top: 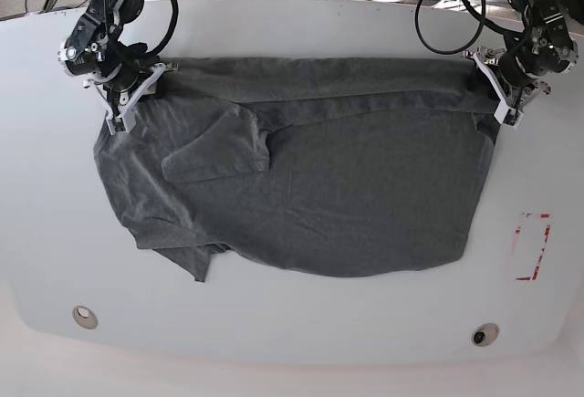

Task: Fold the T-shirt properly
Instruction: 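Grasp the folded shirt edge again with the right gripper, then drag the folded edge with both grippers away from the shirt body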

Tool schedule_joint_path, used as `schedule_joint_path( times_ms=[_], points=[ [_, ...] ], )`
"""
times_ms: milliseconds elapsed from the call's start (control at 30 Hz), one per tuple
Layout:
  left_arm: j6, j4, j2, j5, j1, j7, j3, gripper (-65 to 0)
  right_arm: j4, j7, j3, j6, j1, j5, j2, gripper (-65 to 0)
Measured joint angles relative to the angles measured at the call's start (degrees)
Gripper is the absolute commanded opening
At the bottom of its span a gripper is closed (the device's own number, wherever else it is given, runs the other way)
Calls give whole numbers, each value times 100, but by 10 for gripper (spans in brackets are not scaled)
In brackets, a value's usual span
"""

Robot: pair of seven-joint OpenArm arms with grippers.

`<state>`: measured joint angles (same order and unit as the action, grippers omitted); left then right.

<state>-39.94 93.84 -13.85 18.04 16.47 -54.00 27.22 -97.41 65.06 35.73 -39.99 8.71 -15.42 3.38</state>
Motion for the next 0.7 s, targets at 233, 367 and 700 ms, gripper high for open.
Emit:
schedule_joint_path(
  times_ms=[233, 367, 700],
  points=[
    [-46, 24, 13, 146, 267, 107, 251, -406, 109, -229, -24, 4, 203, -142, 278, -472],
    [-63, 31, 11, 223, 396, 125, 415, -406, 107, -278, -59, -17, 387, -203, 501, -472],
    [-85, 92, 13, 323, 699, 164, 671, -406, 70, -365, -59, -20, 804, -310, 824, -472]
  ],
)
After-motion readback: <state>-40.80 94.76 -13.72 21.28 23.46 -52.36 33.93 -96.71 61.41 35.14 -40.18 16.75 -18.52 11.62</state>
